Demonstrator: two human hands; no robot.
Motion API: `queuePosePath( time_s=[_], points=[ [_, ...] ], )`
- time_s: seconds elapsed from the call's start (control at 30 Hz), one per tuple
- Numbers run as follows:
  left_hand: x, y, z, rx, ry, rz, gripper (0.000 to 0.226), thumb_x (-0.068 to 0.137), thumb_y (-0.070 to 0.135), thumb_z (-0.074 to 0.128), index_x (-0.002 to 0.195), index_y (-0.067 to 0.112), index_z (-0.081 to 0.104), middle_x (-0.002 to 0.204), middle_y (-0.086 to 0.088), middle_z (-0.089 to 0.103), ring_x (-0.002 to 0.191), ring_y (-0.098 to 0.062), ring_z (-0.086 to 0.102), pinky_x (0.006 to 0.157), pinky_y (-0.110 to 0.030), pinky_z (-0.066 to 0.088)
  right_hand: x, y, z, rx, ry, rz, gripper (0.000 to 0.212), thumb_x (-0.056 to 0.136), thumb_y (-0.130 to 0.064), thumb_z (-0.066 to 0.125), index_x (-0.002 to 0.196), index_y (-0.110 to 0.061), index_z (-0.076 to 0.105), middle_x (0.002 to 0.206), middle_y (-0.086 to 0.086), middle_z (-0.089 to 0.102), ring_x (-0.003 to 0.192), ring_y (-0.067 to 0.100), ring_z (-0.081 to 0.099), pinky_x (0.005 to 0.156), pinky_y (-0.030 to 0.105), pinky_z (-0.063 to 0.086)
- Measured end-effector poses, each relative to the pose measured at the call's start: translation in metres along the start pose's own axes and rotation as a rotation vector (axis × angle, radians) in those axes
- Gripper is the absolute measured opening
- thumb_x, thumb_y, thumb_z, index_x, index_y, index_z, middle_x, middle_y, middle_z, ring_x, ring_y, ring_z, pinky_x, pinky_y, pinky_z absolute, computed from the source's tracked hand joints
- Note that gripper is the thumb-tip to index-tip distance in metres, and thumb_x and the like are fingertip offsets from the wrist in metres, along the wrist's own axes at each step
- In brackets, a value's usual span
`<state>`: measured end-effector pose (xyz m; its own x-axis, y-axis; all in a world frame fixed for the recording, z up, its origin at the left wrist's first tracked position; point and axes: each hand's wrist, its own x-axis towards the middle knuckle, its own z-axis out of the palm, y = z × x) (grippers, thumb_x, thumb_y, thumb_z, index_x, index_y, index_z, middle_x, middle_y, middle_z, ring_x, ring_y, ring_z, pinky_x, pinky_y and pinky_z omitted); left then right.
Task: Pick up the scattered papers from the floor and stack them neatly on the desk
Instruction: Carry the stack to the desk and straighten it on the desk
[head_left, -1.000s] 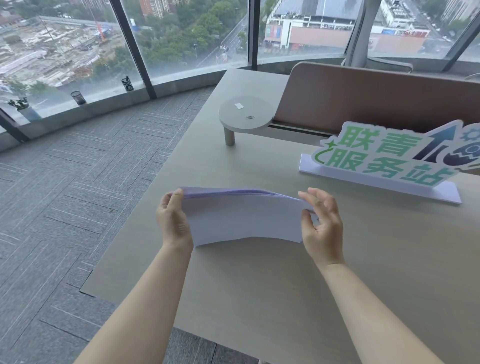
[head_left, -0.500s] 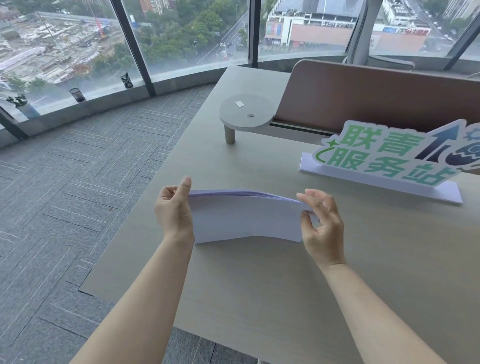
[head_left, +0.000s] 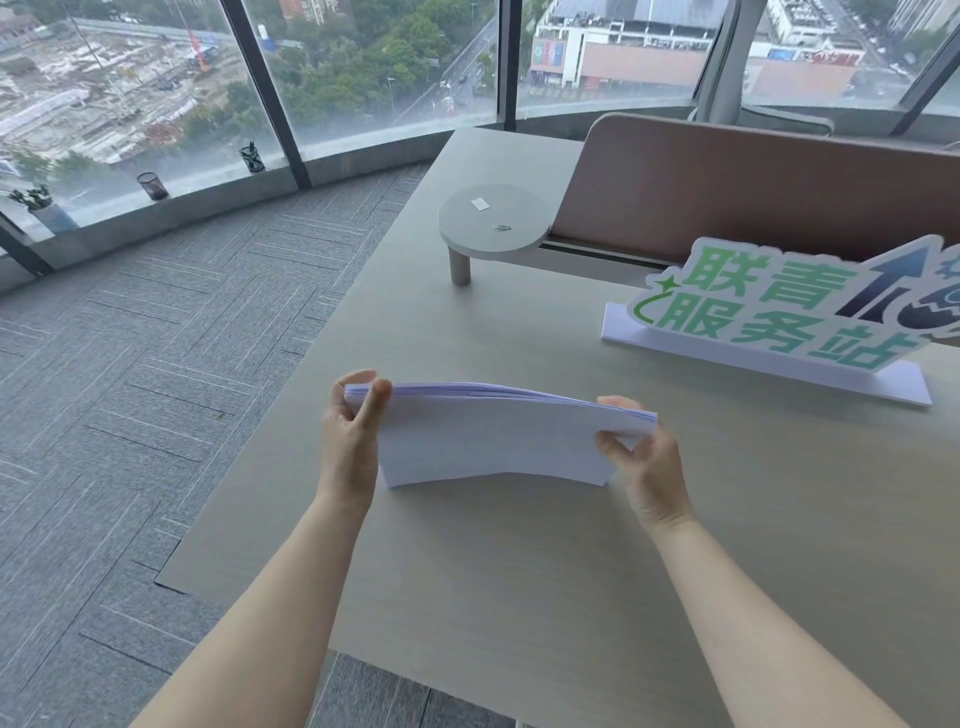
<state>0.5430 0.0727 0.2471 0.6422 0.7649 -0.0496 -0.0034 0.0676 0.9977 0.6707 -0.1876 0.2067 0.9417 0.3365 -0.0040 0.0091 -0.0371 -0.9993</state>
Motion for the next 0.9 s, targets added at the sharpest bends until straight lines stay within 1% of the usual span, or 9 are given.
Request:
queuePosePath(
  time_s=[0.1,0.23,0.4,0.47,0.57,0.67,0.73,0.8,0.9],
  points=[
    [-0.001,-0.004,-0.005,-0.06,0.009,-0.036,0.031,0.077,0.05,0.063,0.076,0.023,0.05,0.072,0.01,0.047,0.07,-0.006,0.044,0.069,-0.023,0.033,-0.003,0.004,0.001,0.021,-0.022,0.035,0.027,0.075,-0.012,0.067,0.102,-0.012,0.073,0.089,-0.01,0.075,0.088,0.007,0.067,0.082,0.024,0.048],
    [0.0,0.001,0.0,-0.12,0.095,-0.056,0.031,0.075,0.055,0.061,0.094,0.031,0.06,0.089,0.013,0.053,0.095,-0.01,0.043,0.092,-0.03,0.03,-0.002,0.003,0.002,0.026,-0.031,-0.017,0.024,0.077,-0.008,0.065,0.098,-0.018,0.072,0.097,-0.006,0.072,0.098,0.013,0.065,0.087,0.023,0.048],
    [0.002,0.012,0.013,-0.087,0.211,-0.079,0.005,0.076,0.027,0.065,0.079,0.026,0.061,0.082,0.002,0.054,0.072,-0.008,0.046,0.075,-0.026,0.032,-0.001,0.003,0.004,0.019,-0.01,-0.026,0.027,0.077,-0.009,0.067,0.103,-0.013,0.07,0.099,-0.003,0.071,0.098,0.014,0.065,0.089,0.029,0.048],
    [0.002,0.01,0.011,-0.101,0.222,-0.093,0.01,0.07,0.029,0.059,0.079,0.025,0.061,0.087,-0.005,0.061,0.078,-0.013,0.049,0.075,-0.026,0.033,-0.001,0.003,0.004,0.023,-0.008,-0.028,0.027,0.078,-0.007,0.068,0.105,-0.01,0.07,0.101,-0.002,0.071,0.1,0.015,0.065,0.09,0.032,0.049],
    [0.003,0.003,0.006,-0.11,0.159,-0.08,0.021,0.078,0.041,0.058,0.093,0.026,0.061,0.092,-0.002,0.067,0.092,-0.016,0.052,0.089,-0.031,0.034,0.0,0.004,0.003,0.025,-0.007,-0.027,0.03,0.079,-0.004,0.068,0.108,-0.008,0.067,0.106,-0.004,0.069,0.103,0.012,0.063,0.092,0.032,0.048],
    [0.001,-0.003,0.0,-0.086,0.018,-0.054,0.043,0.076,0.048,0.062,0.112,0.026,0.056,0.095,0.006,0.063,0.09,-0.005,0.056,0.088,-0.018,0.039,0.0,0.005,0.004,0.033,-0.01,0.03,0.027,0.079,-0.002,0.069,0.102,-0.015,0.071,0.1,-0.006,0.072,0.099,0.015,0.066,0.09,0.035,0.05],
    [0.0,-0.009,-0.004,-0.071,-0.061,-0.068,0.043,0.076,0.025,0.072,0.115,0.023,0.056,0.093,0.005,0.063,0.081,0.001,0.061,0.077,-0.012,0.045,-0.001,0.007,0.005,0.035,0.001,0.09,0.025,0.083,0.004,0.067,0.09,-0.018,0.075,0.088,-0.009,0.076,0.087,0.013,0.069,0.083,0.033,0.05],
    [-0.003,-0.014,-0.007,-0.005,-0.079,-0.083,0.035,0.078,-0.002,0.071,0.103,0.019,0.06,0.091,0.004,0.068,0.078,0.0,0.065,0.074,-0.017,0.048,-0.002,0.008,0.008,0.025,0.013,0.119,0.032,0.086,0.005,0.064,0.081,-0.024,0.078,0.081,-0.012,0.076,0.082,0.009,0.069,0.081,0.032,0.051],
    [0.0,-0.017,-0.009,0.041,-0.029,-0.071,0.029,0.081,-0.011,0.064,0.087,0.017,0.062,0.072,0.016,0.072,0.067,0.002,0.064,0.068,-0.017,0.049,-0.002,0.004,0.011,0.041,0.048,0.111,0.034,0.087,0.005,0.063,0.079,-0.025,0.078,0.079,-0.017,0.075,0.081,0.004,0.068,0.082,0.027,0.051]
  ],
)
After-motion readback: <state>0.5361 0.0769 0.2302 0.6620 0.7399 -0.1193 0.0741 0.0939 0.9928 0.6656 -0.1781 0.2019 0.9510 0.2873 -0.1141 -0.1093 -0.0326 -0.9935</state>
